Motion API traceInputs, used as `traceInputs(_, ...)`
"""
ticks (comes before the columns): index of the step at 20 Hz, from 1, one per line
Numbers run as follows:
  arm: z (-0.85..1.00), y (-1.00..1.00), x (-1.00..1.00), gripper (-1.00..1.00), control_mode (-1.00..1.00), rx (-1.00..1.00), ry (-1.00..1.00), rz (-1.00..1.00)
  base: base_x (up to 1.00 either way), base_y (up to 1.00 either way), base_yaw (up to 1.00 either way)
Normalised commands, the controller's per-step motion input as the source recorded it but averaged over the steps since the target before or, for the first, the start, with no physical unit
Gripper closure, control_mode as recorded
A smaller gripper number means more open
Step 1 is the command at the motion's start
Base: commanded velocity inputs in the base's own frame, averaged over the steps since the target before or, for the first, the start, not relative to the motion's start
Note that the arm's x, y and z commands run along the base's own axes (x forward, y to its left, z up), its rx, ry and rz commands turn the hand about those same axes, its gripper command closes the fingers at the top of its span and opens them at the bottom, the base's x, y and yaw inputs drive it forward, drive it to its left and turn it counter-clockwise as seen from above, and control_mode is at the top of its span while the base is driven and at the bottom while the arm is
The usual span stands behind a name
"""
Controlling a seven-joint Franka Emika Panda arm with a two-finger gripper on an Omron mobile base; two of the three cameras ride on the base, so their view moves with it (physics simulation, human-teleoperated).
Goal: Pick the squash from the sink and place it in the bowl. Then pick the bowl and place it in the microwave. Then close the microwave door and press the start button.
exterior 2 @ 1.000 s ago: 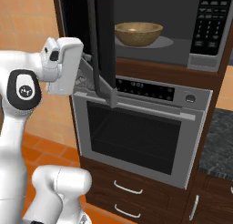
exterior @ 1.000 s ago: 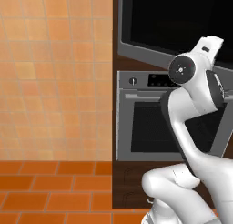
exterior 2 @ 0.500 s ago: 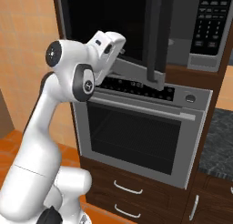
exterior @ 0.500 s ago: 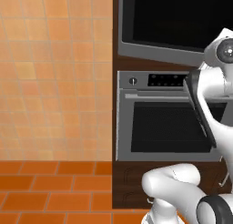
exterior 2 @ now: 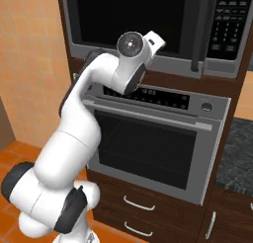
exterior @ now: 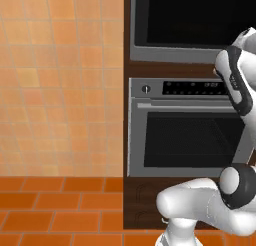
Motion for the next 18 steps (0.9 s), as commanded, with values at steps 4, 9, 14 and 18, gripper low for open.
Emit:
traceInputs(4,0.00,-0.23,0.82,-1.00,-1.00,0.34,0.16,0.25,0.00,0.00,0.00)
traceInputs(9,-0.05,-0.08,0.43,-1.00,-1.00,0.32,0.09,0.23,0.00,0.00,0.00)
traceInputs(14,-0.36,0.00,-0.81,-1.00,-1.00,0.13,-0.15,0.11,0.00,0.00,0.00)
traceInputs(18,-0.41,0.00,-1.00,-1.00,-1.00,-0.01,-0.44,0.00,0.00,0.00,0.00)
